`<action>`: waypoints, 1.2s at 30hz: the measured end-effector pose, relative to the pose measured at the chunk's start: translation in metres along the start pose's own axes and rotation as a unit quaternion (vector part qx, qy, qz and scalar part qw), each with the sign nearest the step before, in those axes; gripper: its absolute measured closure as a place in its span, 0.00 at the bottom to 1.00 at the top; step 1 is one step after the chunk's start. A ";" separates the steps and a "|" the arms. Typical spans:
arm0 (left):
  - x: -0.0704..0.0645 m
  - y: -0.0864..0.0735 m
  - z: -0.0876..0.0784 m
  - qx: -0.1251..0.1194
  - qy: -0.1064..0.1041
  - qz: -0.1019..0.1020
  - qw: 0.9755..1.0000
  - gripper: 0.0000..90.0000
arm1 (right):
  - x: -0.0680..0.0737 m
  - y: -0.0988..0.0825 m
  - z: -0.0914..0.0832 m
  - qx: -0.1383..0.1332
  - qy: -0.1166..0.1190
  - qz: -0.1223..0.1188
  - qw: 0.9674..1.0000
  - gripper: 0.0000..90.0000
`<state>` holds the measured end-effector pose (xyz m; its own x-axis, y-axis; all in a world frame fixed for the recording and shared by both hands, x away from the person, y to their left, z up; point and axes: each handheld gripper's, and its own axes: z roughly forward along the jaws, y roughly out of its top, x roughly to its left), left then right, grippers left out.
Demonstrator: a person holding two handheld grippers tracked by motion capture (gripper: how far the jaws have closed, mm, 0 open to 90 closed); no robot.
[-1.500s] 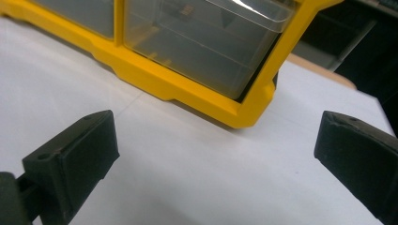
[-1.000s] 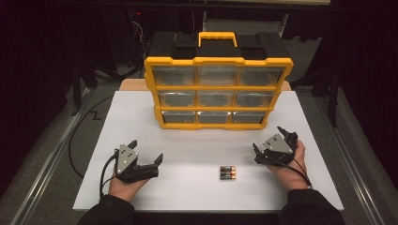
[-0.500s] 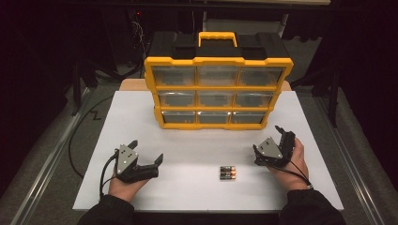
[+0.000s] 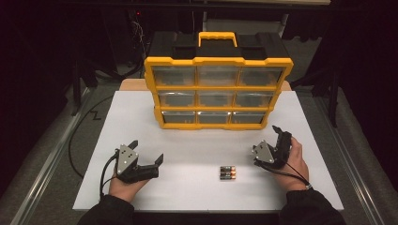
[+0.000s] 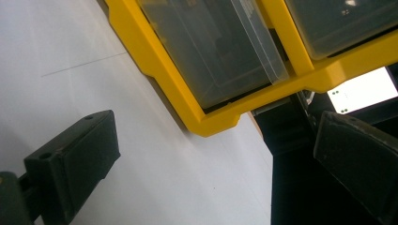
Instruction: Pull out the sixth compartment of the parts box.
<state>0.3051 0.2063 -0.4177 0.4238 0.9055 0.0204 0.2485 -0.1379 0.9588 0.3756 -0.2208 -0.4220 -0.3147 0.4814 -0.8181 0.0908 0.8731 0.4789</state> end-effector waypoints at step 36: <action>-0.001 0.000 0.000 -0.001 -0.007 0.003 1.000 0.00 | 0.010 0.008 -0.001 0.006 -0.041 -0.132 0.990 0.01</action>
<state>0.3051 0.2052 -0.4179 0.4378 0.8988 0.0221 0.2450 -0.1429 0.9589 0.3719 -0.2094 -0.4263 -0.2505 0.2403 -0.9378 0.0272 0.9701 0.2413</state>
